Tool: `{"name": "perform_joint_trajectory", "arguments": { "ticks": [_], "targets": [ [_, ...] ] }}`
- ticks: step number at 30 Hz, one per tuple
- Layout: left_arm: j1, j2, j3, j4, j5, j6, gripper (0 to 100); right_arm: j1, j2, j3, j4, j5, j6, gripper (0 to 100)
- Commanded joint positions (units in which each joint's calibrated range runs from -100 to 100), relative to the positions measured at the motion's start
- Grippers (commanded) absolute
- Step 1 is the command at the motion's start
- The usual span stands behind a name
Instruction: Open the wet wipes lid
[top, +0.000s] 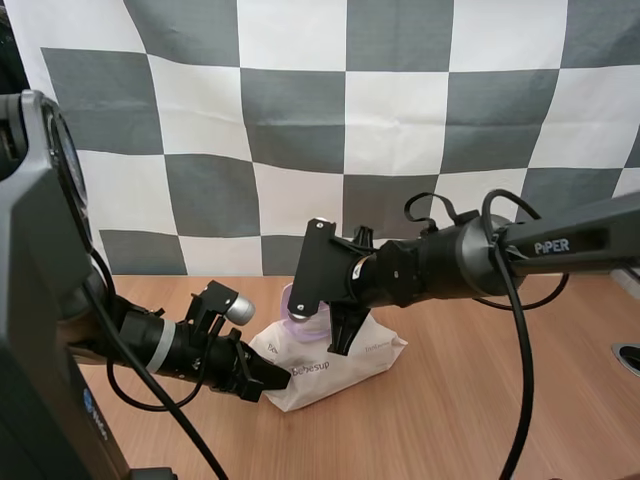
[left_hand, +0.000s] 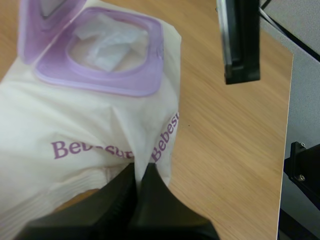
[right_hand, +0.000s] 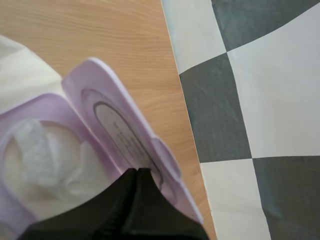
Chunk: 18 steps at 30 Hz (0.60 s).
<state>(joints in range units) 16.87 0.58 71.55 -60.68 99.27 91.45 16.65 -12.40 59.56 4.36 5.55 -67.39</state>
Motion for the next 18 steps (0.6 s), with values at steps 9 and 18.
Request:
{"name": "perform_joint_trajectory", "arguments": {
  "ticks": [9, 18],
  "targets": [
    [0.0, -0.01, -0.01, 0.0, -0.33, -0.05, 0, 0.02, 6.21, -6.42, 0.45, -0.11, 0.35, 0],
    [0.0, -0.01, -0.01, 0.21, -0.35, -0.05, 0, 0.02, 7.67, -8.4, 0.45, -1.0, 0.35, 0]
  ]
}}
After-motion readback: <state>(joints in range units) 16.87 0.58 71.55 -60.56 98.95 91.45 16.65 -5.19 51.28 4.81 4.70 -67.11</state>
